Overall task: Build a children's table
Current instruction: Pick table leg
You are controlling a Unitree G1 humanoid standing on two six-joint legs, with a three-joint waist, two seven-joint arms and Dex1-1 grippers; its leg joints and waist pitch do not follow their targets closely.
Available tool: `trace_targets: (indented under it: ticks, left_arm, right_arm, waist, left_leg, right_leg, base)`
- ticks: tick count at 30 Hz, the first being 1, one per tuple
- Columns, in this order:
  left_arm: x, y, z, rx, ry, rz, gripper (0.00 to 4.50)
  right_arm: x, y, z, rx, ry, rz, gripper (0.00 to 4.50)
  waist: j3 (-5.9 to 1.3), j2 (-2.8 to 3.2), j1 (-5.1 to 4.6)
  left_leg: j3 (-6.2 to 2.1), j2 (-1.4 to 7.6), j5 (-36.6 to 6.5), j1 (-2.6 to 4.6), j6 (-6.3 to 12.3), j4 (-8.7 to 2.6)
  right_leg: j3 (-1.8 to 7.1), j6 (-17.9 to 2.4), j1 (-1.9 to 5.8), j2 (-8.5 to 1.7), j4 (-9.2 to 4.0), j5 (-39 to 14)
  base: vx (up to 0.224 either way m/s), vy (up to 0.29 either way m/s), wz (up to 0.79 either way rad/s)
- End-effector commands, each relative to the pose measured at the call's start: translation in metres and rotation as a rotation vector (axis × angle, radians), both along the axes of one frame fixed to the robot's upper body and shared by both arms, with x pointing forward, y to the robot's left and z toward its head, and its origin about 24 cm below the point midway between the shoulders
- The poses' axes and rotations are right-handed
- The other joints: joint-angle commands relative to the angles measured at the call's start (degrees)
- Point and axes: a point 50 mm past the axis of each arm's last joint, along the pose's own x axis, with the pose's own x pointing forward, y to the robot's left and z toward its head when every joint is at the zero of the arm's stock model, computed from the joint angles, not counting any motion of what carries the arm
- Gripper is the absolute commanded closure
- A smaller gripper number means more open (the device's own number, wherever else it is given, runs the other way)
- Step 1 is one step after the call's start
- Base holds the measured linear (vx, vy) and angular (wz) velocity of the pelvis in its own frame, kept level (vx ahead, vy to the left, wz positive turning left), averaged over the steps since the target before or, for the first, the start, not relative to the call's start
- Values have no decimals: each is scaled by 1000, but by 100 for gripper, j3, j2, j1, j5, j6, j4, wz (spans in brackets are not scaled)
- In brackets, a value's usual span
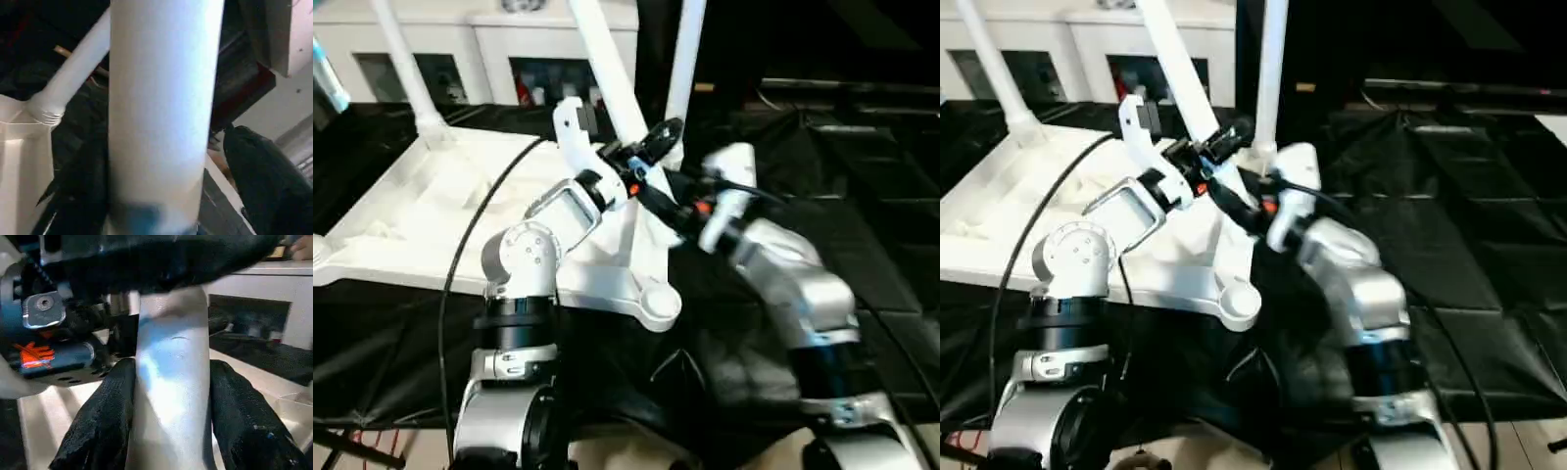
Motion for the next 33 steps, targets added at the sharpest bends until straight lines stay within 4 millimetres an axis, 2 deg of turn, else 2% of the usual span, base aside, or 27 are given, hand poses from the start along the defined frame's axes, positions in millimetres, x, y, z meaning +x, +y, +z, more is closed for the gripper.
trace_targets:
  ticks: [1, 3, 4, 5, 8, 9, 10, 12, 13, 15, 19, 20, 21, 23, 24, 25, 26, 27, 28, 29, 30, 31, 32, 33]
  left_arm:
    - [-2, -15, 11, 11, -35, -30, 115]
    - [-1, -17, 11, -8, -27, -7, 118]
    - [-1, -17, 11, -12, -26, -4, 120]
    - [-2, -18, 10, -14, -24, -1, 143]
    - [-3, -19, 8, -20, -17, 3, 164]
    - [-3, -20, 6, -25, -13, 3, 186]
    - [-3, -20, 4, -33, -3, 12, 199]
    - [-2, -20, 2, -42, 6, 26, 209]
    - [-2, -21, 3, -57, 6, 23, 209]
    - [-3, -23, 3, -66, 2, 16, 234]
    - [-5, -26, 4, -73, -2, 5, 254]
    - [-5, -25, 4, -73, -2, 5, 256]
    - [-5, -24, 4, -75, -3, 4, 257]
    - [-5, -23, 5, -78, -6, 3, 257]
    - [-5, -22, 6, -73, -14, 0, 257]
    - [-5, -22, 6, -73, -14, 0, 257]
    - [-5, -21, 8, -64, -26, -7, 257]
    - [-5, -20, 8, -56, -32, -9, 258]
    - [-4, -18, 9, -24, -55, -16, 258]
    - [-4, -16, 10, -7, -66, -20, 258]
    - [-3, -12, 10, 40, -97, -35, 259]
    - [-3, -7, 11, 75, -124, -60, 259]
    - [-3, -4, 11, 94, -140, -77, 259]
    - [-3, -4, 11, 94, -140, -77, 259]
  right_arm:
    - [0, -2, -2, -32, 1, -35, 261]
    - [-2, -3, -2, -51, -6, -42, 261]
    - [-3, -3, -3, -59, -7, -41, 261]
    - [-5, -4, -3, -69, -10, -39, 261]
    - [-8, -4, -3, -90, -15, -36, 261]
    - [-9, -4, -3, -105, -18, -35, 261]
    - [-11, -5, -3, -130, -21, -35, 261]
    - [-12, -6, -3, -141, -20, -37, 261]
    - [-14, -7, -2, -146, -21, -39, 261]
    - [-15, -7, -2, -153, -20, -37, 261]
    - [-16, -6, -2, -162, -19, -33, 261]
    - [-16, -5, -2, -162, -19, -34, 261]
    - [-16, -4, -2, -157, -17, -35, 261]
    - [-16, -3, -2, -152, -14, -36, 261]
    - [-15, -1, -2, -147, -16, -35, 261]
    - [-15, -1, -2, -147, -16, -35, 261]
    - [-14, 0, -1, -141, -16, -36, 205]
    - [-14, 0, -1, -135, -12, -31, 191]
    - [-13, 0, -1, -108, 1, -8, 189]
    - [-13, 1, -1, -94, 8, 4, 189]
    - [-13, -2, 0, -37, 34, 34, 170]
    - [-12, -8, 3, 51, 94, 62, 170]
    - [-12, -13, 5, 111, 132, 81, 157]
    - [-12, -13, 5, 111, 132, 81, 139]
  waist:
    - [-467, -69, -41]
    - [-476, -128, -71]
    - [-479, -114, -62]
    - [-478, -120, -74]
    - [-472, -161, -131]
    - [-472, -158, -136]
    - [-460, -216, -172]
    - [-450, -198, -195]
    - [-453, -242, -233]
    - [-451, -268, -285]
    - [-455, -284, -341]
    - [-456, -258, -340]
    - [-463, -279, -344]
    - [-467, -262, -332]
    - [-462, -211, -308]
    - [-462, -229, -320]
    - [-466, -225, -312]
    - [-465, -233, -311]
    - [-463, -144, -272]
    - [-464, -185, -291]
    - [-466, -39, -245]
    - [-455, -85, -272]
    - [-460, -16, -271]
    - [-475, -62, -248]
  left_leg:
    - [-38, 189, -719, 70, 215, -379]
    - [-21, 184, -564, 43, 291, -359]
    - [-22, 183, -532, 48, 304, -358]
    - [-21, 187, -467, 42, 336, -352]
    - [-4, 185, -541, 45, 394, -344]
    - [-7, 183, -540, 42, 396, -341]
    - [-1, 174, -550, 30, 399, -339]
    - [-6, 180, -613, 29, 380, -346]
    - [-2, 187, -688, 42, 358, -344]
    - [-13, 187, -759, 40, 317, -347]
    - [-17, 185, -787, 31, 299, -338]
    - [-22, 184, -776, 27, 304, -339]
    - [-19, 183, -757, 29, 321, -333]
    - [-18, 187, -731, 33, 331, -331]
    - [-29, 188, -739, 38, 323, -337]
    - [-23, 191, -753, 36, 323, -337]
    - [-27, 189, -772, 35, 308, -337]
    - [-27, 190, -775, 35, 305, -338]
    - [-45, 186, -795, 46, 288, -347]
    - [-36, 194, -833, 47, 291, -343]
    - [-62, 190, -864, 58, 270, -357]
    - [-45, 200, -950, 73, 284, -364]
    - [-60, 198, -1084, 88, 296, -377]
    - [-65, 181, -1059, 66, 331, -362]
  right_leg:
    - [301, -543, 359, -302, -375, -1662]
    - [317, -651, 376, -302, -339, -1373]
    - [318, -677, 377, -306, -328, -1317]
    - [324, -710, 377, -302, -316, -1209]
    - [325, -750, 379, -301, -330, -1270]
    - [324, -746, 381, -300, -328, -1285]
    - [324, -693, 386, -289, -334, -1387]
    - [323, -636, 380, -295, -356, -1527]
    - [322, -581, 366, -289, -381, -1623]
    - [315, -537, 358, -288, -389, -1702]
    - [319, -559, 360, -286, -383, -1625]
    - [319, -588, 364, -288, -377, -1564]
    - [320, -616, 365, -284, -367, -1495]
    - [322, -677, 365, -286, -361, -1412]
    - [318, -723, 370, -291, -351, -1376]
    - [320, -727, 367, -282, -362, -1358]
    - [320, -756, 376, -285, -355, -1318]
    - [320, -763, 378, -286, -350, -1303]
    - [312, -791, 385, -297, -344, -1292]
    - [316, -809, 376, -285, -354, -1233]
    - [308, -864, 389, -297, -332, -1176]
    - [312, -859, 364, -274, -381, -1190]
    - [300, -925, 385, -258, -380, -1088]
    - [294, -989, 430, -278, -333, -1017]
  base:
    - [0, 0, 0]
    - [0, 0, 0]
    - [0, 0, 0]
    - [0, 0, 0]
    - [0, 0, 0]
    - [0, 0, 0]
    - [0, 0, 0]
    - [0, 0, 0]
    - [0, 0, 0]
    - [0, 0, 0]
    - [0, 0, 0]
    - [0, 0, 0]
    - [0, 0, 0]
    - [0, 0, 0]
    - [0, 0, 0]
    - [0, 0, 0]
    - [0, 0, 0]
    - [0, 0, 0]
    - [0, 0, 0]
    - [0, 0, 0]
    - [0, 0, 0]
    - [0, 0, 0]
    - [0, 0, 0]
    - [0, 0, 0]
